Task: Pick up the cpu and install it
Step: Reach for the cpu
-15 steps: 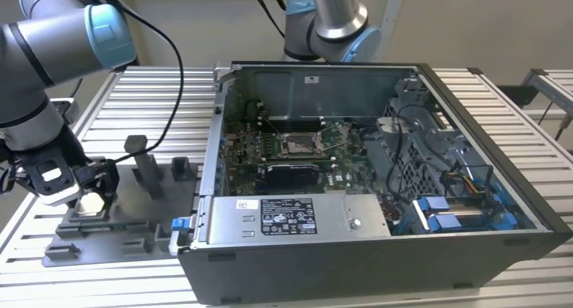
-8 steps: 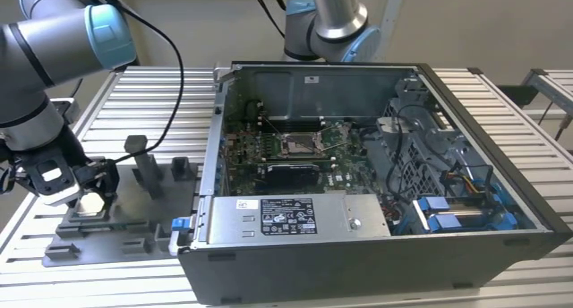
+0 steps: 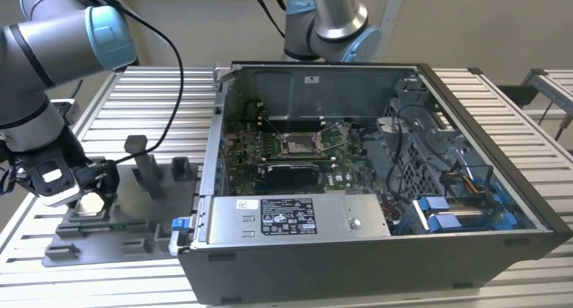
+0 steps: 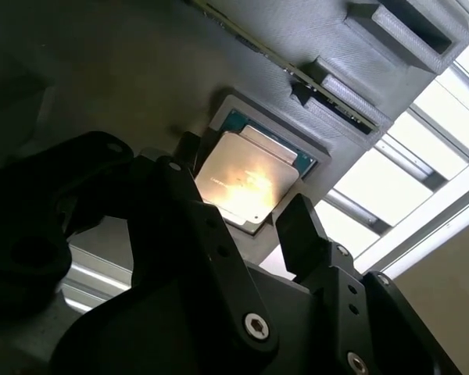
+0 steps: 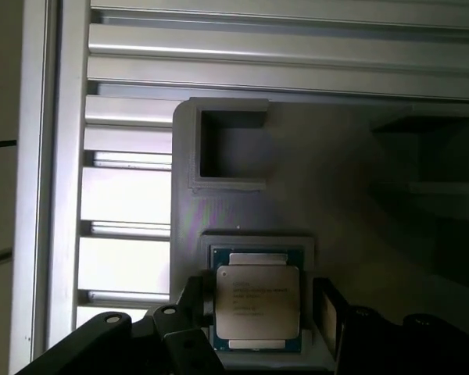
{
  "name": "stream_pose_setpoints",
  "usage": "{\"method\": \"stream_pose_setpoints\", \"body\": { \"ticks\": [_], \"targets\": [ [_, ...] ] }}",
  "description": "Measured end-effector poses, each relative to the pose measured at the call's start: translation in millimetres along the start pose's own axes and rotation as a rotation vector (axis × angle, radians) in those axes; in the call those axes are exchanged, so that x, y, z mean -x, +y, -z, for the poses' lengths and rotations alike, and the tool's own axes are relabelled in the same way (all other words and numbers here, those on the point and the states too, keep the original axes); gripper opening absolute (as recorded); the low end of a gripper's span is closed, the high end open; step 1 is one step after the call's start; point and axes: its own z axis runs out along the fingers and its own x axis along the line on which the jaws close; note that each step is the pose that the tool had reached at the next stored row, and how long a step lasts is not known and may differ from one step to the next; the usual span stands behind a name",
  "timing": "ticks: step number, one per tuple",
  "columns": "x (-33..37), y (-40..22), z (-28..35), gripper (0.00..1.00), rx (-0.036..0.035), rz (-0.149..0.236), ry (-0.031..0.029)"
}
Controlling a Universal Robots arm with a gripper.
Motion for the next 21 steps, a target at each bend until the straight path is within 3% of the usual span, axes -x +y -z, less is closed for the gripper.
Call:
{"method": "stream_pose_setpoints", "body": {
  "ticks": [21],
  "targets": [
    [-0.1,-3.1,0.0,1.00,-0.0001,-0.004,-0.0002]
  ]
}}
